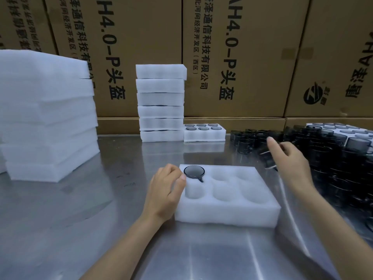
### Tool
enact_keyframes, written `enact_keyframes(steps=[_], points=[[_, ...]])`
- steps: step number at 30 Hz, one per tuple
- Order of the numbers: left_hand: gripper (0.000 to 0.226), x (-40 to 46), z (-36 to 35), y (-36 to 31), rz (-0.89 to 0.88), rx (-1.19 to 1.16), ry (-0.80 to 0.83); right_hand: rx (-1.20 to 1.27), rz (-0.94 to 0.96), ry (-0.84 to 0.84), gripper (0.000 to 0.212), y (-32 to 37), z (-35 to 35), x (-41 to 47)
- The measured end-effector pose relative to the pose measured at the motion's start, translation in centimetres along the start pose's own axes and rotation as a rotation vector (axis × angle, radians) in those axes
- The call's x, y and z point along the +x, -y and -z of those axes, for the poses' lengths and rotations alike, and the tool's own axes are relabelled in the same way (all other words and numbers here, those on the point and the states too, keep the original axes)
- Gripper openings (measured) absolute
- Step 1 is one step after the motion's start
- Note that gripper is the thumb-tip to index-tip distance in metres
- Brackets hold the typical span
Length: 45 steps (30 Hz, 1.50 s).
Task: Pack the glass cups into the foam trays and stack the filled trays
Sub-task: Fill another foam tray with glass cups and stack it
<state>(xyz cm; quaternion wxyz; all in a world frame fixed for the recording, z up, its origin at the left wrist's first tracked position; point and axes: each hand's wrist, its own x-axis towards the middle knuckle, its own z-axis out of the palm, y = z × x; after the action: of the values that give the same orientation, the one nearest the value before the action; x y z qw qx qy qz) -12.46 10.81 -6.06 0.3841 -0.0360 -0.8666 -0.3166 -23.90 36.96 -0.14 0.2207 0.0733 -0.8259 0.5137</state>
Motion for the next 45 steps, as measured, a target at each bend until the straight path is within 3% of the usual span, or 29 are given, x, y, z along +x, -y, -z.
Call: enact_keyframes(steps=[3,9,16,22,24,28,30,34,45], points=[[0.052,0.1,-0.1,-0.3,-0.012,0.049,-0.024,0.002,0.067,0.06,0.058,3.2,-1.9,-0.9],[0.052,0.0,-0.1,-0.7,-0.017,0.101,-0.029,-0.128,-0.01,0.387,0.057,5.5,-6.9,-2.4],[0.052,0.0,0.0,-0.6,-0.012,0.089,-0.03,-0.267,0.164,0.292,0.069,5.3,-7.6,-3.8],[0.054,0.0,0.0,-0.7,-0.001,0.087,-0.021,-0.593,0.368,0.257,0.073,4.9,-8.2,-4.4],[0.054,-0.1,0.0,-0.6,0.006,0.087,-0.02,-0.536,0.351,0.375,0.066,4.4,-8.0,-4.1],[0.055,0.0,-0.1,-0.6,0.014,0.066,-0.016,-0.012,0.194,0.668,0.043,3.8,-6.9,-3.1],[0.056,0.0,-0.1,-0.5,0.014,0.064,-0.011,0.102,0.168,0.628,0.047,3.5,-6.7,-3.0],[0.056,0.0,0.0,-0.6,0.012,0.068,-0.003,0.015,0.204,0.449,0.04,3.0,-6.8,-2.9],[0.055,0.0,0.1,-0.7,0.018,0.086,0.001,-0.135,0.18,0.373,0.034,3.1,-7.6,-2.7]])
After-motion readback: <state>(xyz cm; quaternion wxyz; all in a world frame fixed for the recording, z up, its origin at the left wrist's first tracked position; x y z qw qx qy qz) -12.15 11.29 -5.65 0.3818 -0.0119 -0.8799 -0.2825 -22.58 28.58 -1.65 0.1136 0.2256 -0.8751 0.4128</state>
